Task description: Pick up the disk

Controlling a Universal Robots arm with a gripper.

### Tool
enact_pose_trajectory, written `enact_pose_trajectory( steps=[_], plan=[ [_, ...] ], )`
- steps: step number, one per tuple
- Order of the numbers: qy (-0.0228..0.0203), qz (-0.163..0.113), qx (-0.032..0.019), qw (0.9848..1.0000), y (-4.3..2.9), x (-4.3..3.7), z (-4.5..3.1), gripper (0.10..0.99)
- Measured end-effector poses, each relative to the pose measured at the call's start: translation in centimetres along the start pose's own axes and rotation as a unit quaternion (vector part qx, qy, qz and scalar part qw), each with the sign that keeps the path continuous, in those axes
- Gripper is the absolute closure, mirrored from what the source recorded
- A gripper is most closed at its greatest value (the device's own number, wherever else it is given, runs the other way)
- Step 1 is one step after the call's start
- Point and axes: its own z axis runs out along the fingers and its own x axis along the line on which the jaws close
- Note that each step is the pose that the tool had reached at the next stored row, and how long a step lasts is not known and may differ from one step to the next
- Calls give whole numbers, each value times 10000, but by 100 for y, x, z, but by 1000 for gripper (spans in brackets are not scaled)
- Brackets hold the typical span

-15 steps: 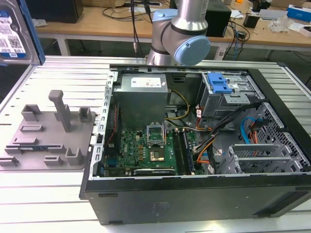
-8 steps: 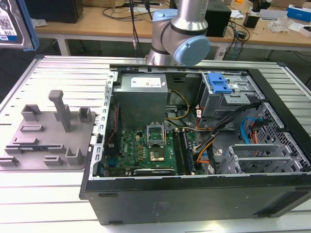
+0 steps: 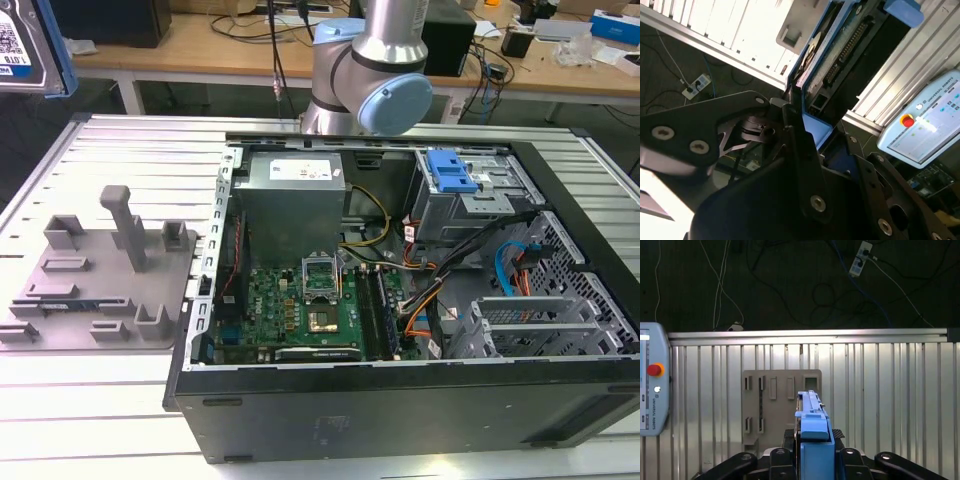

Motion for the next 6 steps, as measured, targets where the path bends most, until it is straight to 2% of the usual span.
enact_pose_trajectory(
  steps=[6],
  plan=[
    [1, 1, 0, 10000, 0, 0, -2, 718]
  ],
)
